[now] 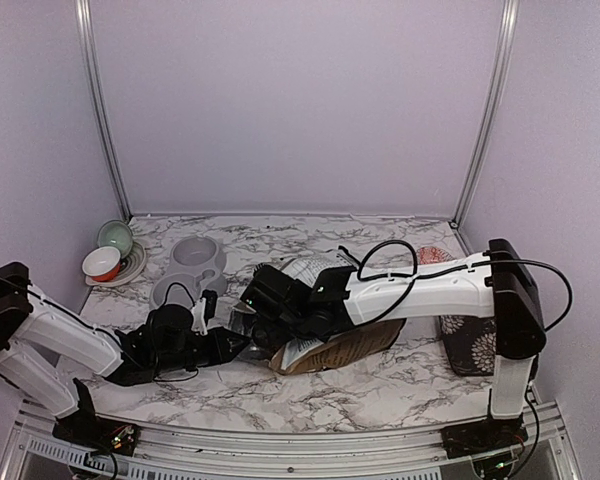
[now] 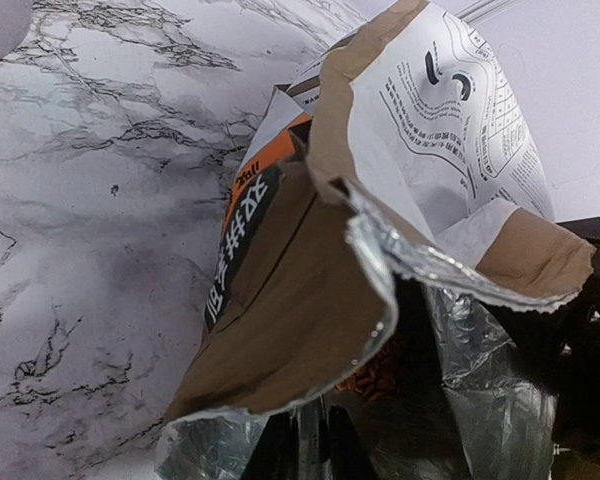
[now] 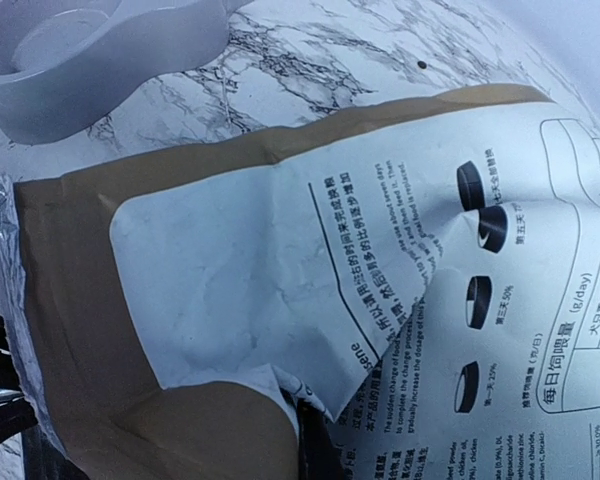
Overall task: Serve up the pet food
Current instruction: Collect the pet food from the pet food bag.
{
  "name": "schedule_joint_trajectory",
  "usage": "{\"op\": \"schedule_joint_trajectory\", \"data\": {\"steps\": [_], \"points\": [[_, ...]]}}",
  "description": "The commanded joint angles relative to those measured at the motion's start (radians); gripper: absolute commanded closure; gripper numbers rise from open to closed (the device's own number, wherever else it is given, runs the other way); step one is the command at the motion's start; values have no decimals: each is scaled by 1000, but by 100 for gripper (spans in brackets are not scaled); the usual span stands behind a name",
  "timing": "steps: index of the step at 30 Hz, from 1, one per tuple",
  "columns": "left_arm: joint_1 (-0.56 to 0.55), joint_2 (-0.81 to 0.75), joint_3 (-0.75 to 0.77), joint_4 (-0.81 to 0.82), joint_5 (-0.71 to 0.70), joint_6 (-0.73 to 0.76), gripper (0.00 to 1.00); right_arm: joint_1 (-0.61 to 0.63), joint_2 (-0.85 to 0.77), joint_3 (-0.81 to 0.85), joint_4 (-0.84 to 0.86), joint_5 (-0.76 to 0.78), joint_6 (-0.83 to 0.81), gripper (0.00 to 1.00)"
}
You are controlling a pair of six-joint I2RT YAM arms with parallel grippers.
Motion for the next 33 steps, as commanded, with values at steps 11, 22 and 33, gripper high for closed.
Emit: {"op": "schedule_joint_trajectory", "data": {"steps": [11, 22, 33], "points": [[1, -12, 11, -30, -18, 49, 100, -39, -75, -49, 37, 59, -45, 100], [9, -121, -70, -79, -48, 40, 100, 5, -6, 1, 83, -43, -21, 100], [40, -133, -63, -97, 0, -57, 100, 6, 10, 21, 74, -42, -9, 100]]}}
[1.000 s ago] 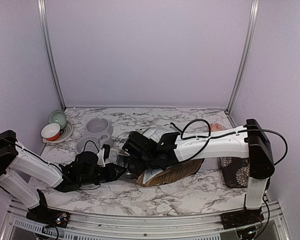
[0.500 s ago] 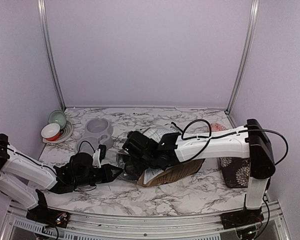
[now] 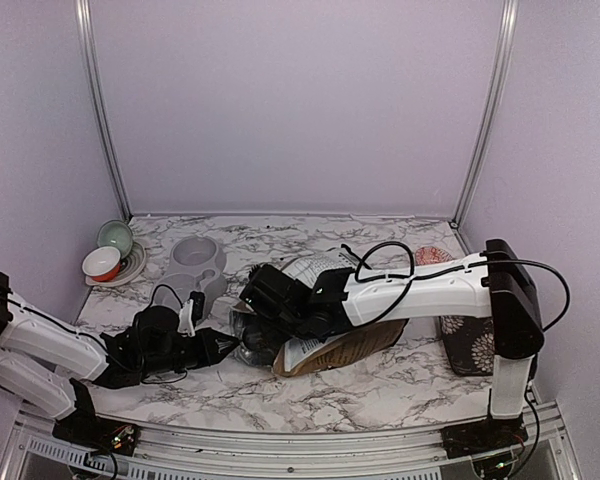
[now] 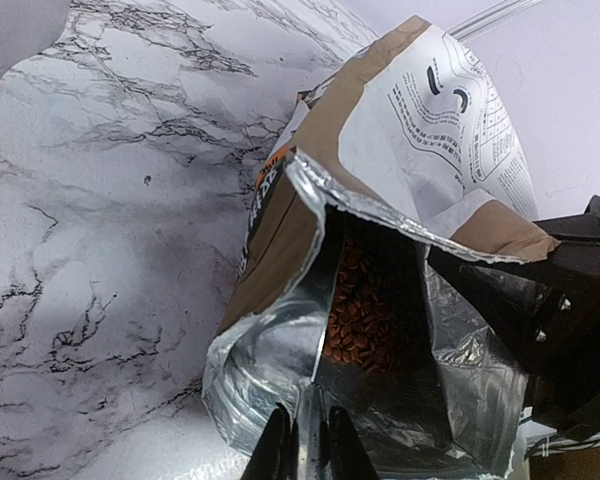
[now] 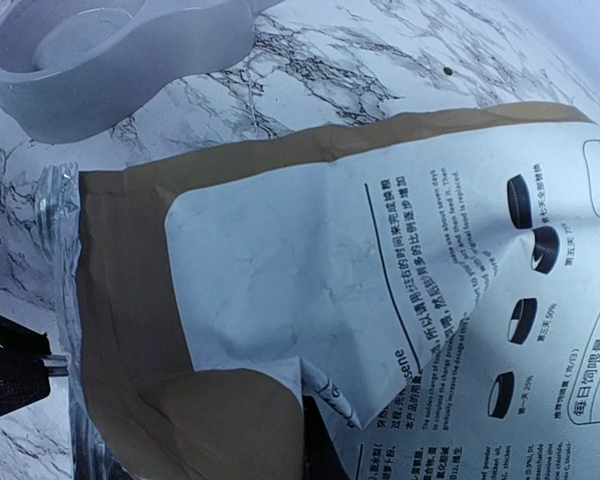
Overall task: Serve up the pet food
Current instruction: Collect the pet food from the pet food bag.
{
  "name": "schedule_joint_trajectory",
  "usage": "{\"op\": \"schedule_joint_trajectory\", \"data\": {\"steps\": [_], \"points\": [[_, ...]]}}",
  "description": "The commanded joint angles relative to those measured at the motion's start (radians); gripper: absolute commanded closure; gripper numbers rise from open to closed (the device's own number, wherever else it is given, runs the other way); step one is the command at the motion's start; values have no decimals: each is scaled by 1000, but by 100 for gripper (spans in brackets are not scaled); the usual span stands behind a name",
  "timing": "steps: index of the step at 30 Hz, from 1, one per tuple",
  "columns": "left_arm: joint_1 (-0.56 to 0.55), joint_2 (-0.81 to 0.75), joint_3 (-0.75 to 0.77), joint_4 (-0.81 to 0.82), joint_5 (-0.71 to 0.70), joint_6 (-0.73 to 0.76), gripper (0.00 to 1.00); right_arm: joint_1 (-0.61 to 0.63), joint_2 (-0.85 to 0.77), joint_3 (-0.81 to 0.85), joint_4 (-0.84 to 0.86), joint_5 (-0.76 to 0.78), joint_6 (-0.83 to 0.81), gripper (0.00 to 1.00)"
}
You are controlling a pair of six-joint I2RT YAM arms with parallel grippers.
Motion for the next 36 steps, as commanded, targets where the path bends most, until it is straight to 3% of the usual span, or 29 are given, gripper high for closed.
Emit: {"op": "schedule_joint_trajectory", "data": {"steps": [1, 5, 17, 28, 36], "points": [[19, -31, -2, -54, 4, -46, 100, 8, 19, 51, 7, 8, 17, 100], [20, -70, 20, -87, 12, -55, 100, 8, 25, 60, 0, 14, 17, 100], [-3, -155, 70, -268, -122, 130, 100, 8, 32, 67, -5, 28, -2, 100], [2, -152, 23, -216, -92, 4, 100, 3, 25, 52, 23, -1, 12, 100], [64, -163, -81, -29, 25, -136, 100, -17, -23, -22, 73, -31, 54, 100]]}}
